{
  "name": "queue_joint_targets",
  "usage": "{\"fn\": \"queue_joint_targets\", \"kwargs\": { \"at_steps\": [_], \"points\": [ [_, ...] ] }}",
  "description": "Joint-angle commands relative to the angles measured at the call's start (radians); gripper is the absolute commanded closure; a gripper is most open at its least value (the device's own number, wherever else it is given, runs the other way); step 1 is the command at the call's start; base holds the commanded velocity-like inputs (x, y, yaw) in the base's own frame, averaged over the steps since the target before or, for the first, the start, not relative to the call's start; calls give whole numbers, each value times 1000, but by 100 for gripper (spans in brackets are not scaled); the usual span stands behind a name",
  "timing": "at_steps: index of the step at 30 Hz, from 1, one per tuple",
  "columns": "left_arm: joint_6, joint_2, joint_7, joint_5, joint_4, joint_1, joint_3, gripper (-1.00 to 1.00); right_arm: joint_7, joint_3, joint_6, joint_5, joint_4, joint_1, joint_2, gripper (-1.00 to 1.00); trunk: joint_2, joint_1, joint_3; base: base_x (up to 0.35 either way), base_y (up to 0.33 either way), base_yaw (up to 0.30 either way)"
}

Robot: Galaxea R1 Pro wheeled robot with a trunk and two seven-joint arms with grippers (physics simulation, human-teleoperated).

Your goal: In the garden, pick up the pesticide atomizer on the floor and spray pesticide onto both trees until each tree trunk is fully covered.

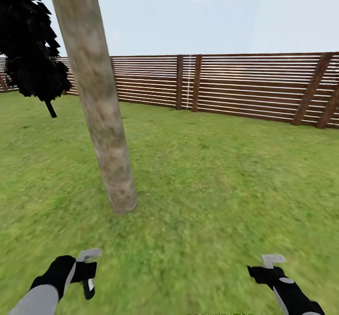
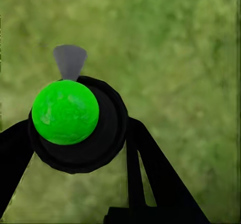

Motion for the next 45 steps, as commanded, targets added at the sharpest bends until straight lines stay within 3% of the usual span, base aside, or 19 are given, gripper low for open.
{"fn": "queue_joint_targets", "kwargs": {
  "at_steps": [1, 5, 13, 19, 23, 25, 45],
  "points": [
    [42, 0, 4, -39, 2, -40, 8, 100, 8, -8, 4, 8, -2, -1, 1, -100, 0, 0, -1, 0, 0, -300],
    [79, -3, 88, -67, 6, -108, 7, 100, 8, -8, 4, 8, -2, -1, 2, -100, 0, 0, -1, 0, 0, -300],
    [71, 3, 85, -56, -7, -106, 19, 100, 6, -8, 5, 9, 2, -1, 7, -100, 0, 0, -1, 63, 30, -133],
    [11, 10, 83, 2, -13, -105, 21, 100, 14, -10, 4, 7, 14, -1, 2, -100, 0, 0, -1, 156, 90, -1],
    [-26, 19, 83, 65, -13, -105, 21, 100, 58, -9, 2, 7, 15, -1, 2, -100, 0, 0, -1, 77, 25, 0],
    [-31, 20, 83, 74, -12, -106, 20, 100, 63, -8, 3, 8, 17, -1, 2, -100, 0, 0, -1, 254, 108, 0],
    [-30, 25, 101, 72, -9, -106, 16, 100, 62, -7, 5, 11, 21, -1, 2, -100, 0, 0, -1, 148, 105, -59]
  ]
}}
